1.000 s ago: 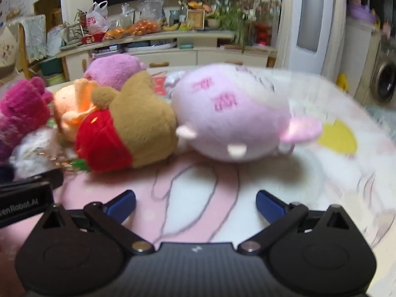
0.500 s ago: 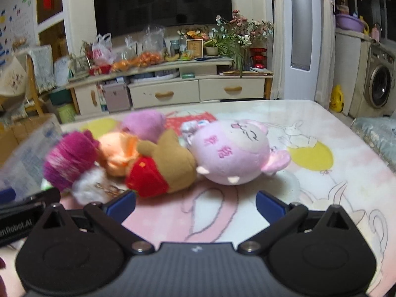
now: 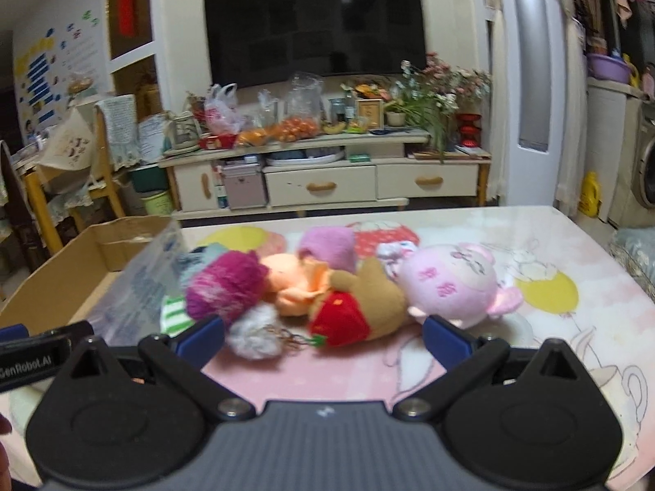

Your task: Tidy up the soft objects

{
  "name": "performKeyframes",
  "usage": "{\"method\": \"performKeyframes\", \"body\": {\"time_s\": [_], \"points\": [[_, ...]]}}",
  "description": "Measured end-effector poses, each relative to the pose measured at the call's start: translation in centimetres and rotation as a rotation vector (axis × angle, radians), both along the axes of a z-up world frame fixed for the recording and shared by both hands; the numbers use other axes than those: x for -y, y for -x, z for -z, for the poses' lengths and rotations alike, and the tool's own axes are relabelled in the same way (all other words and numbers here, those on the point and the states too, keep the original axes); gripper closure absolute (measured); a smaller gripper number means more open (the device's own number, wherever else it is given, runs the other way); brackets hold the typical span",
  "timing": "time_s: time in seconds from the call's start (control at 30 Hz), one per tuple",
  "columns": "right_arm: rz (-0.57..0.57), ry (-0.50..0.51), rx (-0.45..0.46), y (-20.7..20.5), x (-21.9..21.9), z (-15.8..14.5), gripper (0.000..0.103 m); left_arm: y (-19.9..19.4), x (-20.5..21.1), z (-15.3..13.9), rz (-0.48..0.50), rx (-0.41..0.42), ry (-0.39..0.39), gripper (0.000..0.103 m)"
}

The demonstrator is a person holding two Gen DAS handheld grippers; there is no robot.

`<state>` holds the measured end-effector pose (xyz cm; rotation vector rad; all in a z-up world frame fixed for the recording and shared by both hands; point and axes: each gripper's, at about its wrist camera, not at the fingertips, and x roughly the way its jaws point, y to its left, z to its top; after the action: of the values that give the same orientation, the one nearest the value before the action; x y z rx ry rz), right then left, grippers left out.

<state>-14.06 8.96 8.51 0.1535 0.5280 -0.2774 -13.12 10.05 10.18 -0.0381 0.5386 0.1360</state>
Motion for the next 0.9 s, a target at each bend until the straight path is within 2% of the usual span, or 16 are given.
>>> {"method": "performKeyframes", "body": {"time_s": [0.17, 0.37, 0.67, 0.9], "points": [[-0.056, 0.03, 0.025, -0.1, -2.7, -0.8, 0.0, 0.8, -1.6, -0.4, -0.035, 0.015, 0.006, 0.0], [-0.122, 0.006, 0.091, 0.5, -4.7, -1.8, 0.0, 2.2, -2.3, -0.6, -0.07, 0.033, 0.0, 0.0], [-0.124, 0.032, 0.128, 0.9, -6.0, -2.4, 0.0, 2.4, -1.1, -0.6, -0.083, 0.046, 0.005, 0.0], [-0.114, 0.032, 0.115, 1.3, -5.8, -1.7, 0.0, 2.1, -1.0, 0.1, -0.077, 0.049, 0.002, 0.0]]}}
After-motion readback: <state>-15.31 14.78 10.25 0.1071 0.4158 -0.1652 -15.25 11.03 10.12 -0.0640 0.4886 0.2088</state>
